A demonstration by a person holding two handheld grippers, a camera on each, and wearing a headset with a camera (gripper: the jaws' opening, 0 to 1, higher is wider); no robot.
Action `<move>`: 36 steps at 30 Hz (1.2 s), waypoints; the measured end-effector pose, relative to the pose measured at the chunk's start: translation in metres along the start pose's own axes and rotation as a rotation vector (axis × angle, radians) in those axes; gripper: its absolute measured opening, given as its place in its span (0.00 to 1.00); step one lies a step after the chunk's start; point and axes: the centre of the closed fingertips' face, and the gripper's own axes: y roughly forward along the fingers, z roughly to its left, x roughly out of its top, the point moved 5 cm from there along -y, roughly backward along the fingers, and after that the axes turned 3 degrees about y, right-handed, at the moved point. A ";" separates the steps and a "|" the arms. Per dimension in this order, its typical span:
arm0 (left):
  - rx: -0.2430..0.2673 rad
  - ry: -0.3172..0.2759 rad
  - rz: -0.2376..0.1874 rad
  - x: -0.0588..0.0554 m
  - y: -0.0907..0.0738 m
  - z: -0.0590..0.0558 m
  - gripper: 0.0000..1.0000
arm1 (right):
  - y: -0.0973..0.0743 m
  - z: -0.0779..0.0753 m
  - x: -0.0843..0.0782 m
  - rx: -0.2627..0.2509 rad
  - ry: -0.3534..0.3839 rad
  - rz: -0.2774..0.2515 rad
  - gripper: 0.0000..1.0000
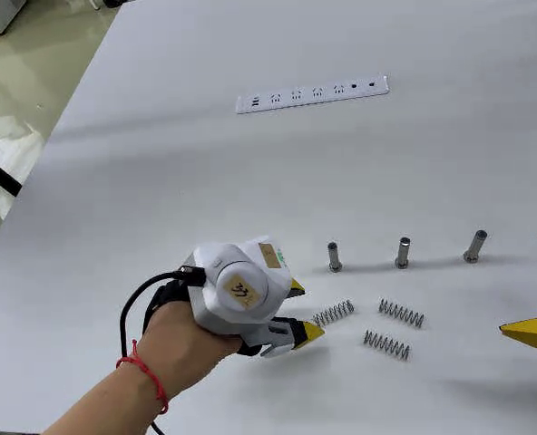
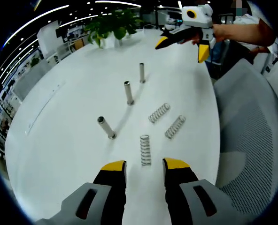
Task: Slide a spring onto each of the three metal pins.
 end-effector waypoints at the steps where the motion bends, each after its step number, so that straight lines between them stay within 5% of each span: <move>1: -0.004 -0.006 0.010 -0.001 0.002 0.000 0.32 | -0.001 0.000 -0.001 0.006 -0.003 0.000 0.81; 14: -0.018 -0.016 0.077 -0.004 0.016 -0.002 0.27 | -0.015 -0.009 -0.014 0.025 -0.031 0.020 0.86; 36: -0.039 0.001 0.163 -0.006 0.030 -0.002 0.16 | -0.024 -0.012 -0.013 0.005 -0.018 0.005 0.84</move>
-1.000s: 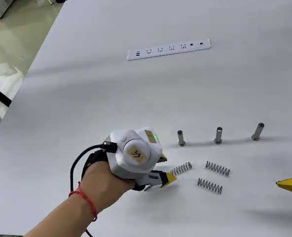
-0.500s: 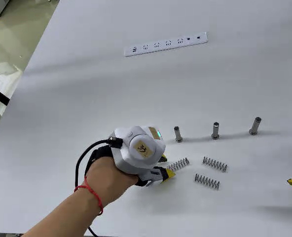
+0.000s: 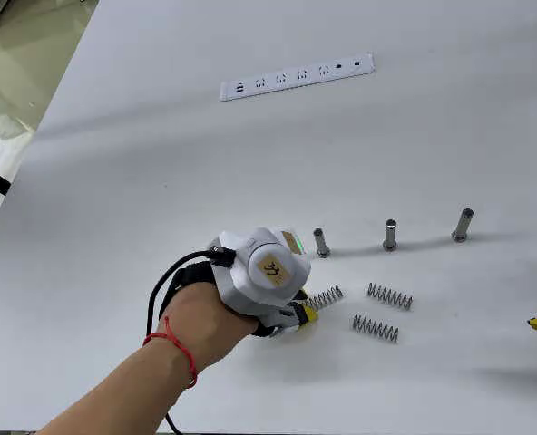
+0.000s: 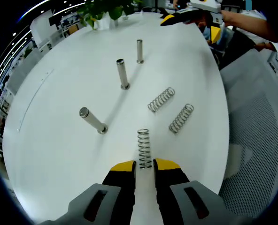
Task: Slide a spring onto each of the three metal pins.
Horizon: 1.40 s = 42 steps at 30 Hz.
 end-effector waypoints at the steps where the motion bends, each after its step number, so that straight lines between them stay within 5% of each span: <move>1: 0.003 0.009 0.008 0.000 0.000 0.000 0.16 | 0.000 0.000 0.000 0.000 0.000 -0.001 0.84; 22: 0.011 0.053 0.019 0.002 -0.001 -0.001 0.10 | -0.001 0.001 0.001 0.002 0.009 -0.001 0.84; 34: 0.014 0.051 -0.022 0.002 -0.006 -0.004 0.10 | -0.001 0.000 0.000 0.005 0.007 0.006 0.83; 42: 0.029 0.016 -0.096 0.007 -0.021 -0.007 0.10 | -0.003 -0.001 0.010 0.009 -0.003 -0.010 0.82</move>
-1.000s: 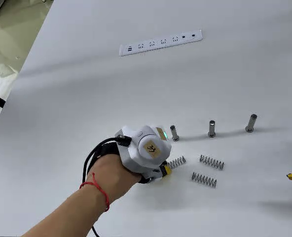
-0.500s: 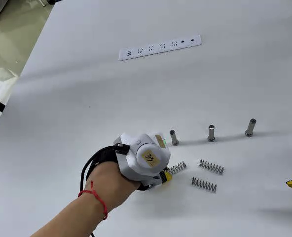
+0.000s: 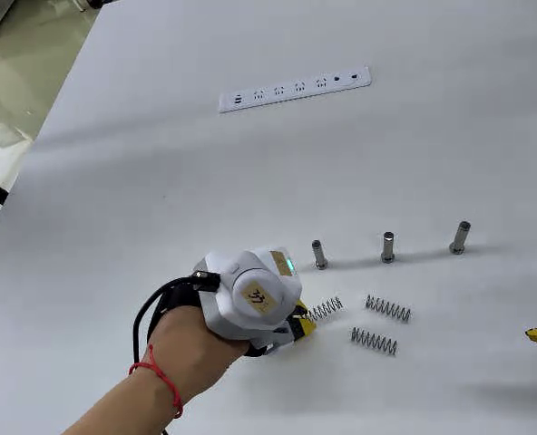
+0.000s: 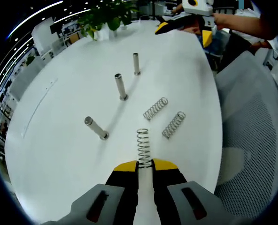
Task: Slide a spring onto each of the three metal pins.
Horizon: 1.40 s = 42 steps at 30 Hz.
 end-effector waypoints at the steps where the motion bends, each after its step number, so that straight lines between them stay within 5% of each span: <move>1: 0.006 -0.009 -0.016 0.002 -0.003 0.000 0.10 | 0.001 0.001 0.004 0.002 -0.001 -0.002 0.81; 15: 0.057 -0.109 -0.276 0.043 -0.041 -0.005 0.10 | 0.011 0.022 0.060 0.057 0.053 -0.124 0.72; 23: 0.070 -0.170 -0.460 0.075 -0.061 -0.010 0.10 | 0.025 0.040 0.096 0.122 0.194 -0.234 0.63; 31: 0.068 -0.194 -0.598 0.101 -0.076 -0.014 0.10 | 0.035 0.051 0.114 0.166 0.284 -0.294 0.50; 42: 0.047 -0.238 -0.735 0.119 -0.091 -0.017 0.10 | 0.040 0.059 0.126 0.205 0.360 -0.332 0.38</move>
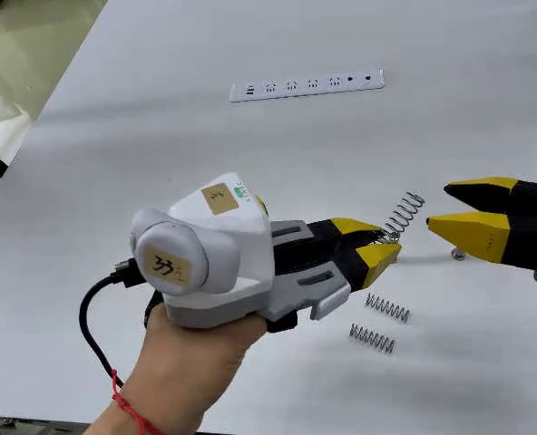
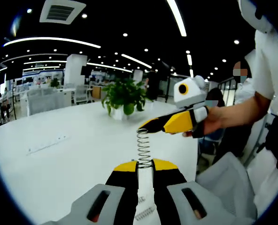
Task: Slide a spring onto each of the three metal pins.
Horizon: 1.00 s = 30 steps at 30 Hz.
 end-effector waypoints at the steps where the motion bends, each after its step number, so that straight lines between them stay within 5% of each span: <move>1: -0.004 -0.006 -0.013 0.002 0.000 -0.001 0.10 | 0.000 -0.002 0.000 0.001 0.001 0.000 0.36; 30: -0.046 -0.006 -0.059 0.010 0.003 -0.010 0.10 | 0.008 0.013 0.005 0.070 0.020 0.012 0.13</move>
